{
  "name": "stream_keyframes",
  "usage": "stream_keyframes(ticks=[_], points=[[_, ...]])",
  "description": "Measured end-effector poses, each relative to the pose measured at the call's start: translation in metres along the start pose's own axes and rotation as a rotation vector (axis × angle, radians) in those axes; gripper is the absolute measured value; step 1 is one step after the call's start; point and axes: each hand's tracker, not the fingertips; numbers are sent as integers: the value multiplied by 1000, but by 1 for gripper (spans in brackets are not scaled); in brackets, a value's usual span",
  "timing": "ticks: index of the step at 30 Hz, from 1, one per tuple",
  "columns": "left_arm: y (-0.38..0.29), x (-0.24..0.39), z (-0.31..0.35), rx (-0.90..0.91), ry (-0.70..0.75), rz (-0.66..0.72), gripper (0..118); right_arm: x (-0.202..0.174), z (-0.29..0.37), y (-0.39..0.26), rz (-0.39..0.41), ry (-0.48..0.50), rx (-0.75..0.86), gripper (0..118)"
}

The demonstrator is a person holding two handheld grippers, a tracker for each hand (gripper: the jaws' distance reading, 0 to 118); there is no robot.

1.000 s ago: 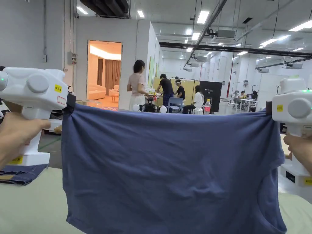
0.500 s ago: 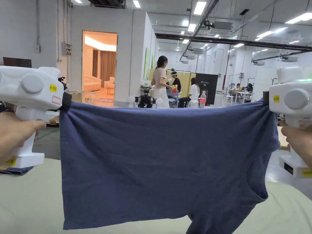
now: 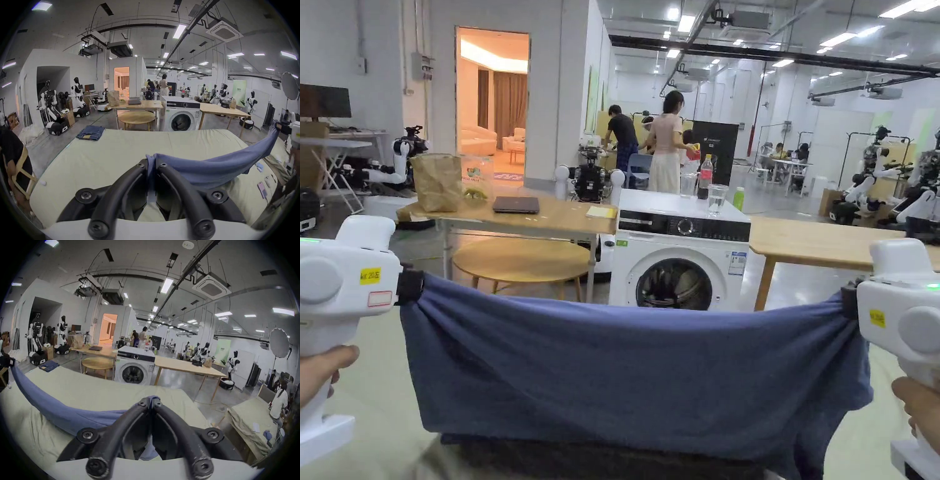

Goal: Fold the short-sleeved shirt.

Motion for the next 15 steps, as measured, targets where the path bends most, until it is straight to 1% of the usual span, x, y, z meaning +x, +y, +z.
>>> stream_keyframes(ticks=[2,7,9,11,15], points=[[-19,1,13,-3,-13,9,2,1,13,-20,-18,2,-20,0],[-71,3,40,-26,-34,35,2,3,35,-68,-30,21,-76,0],[-97,1,47,-49,-38,66,2,1,42,-90,-20,31,-114,0],[-125,0,52,-72,-46,87,2,-4,47,-113,9,42,-153,0],[-180,2,59,-150,-42,119,2,-14,52,-161,25,65,-245,0]])
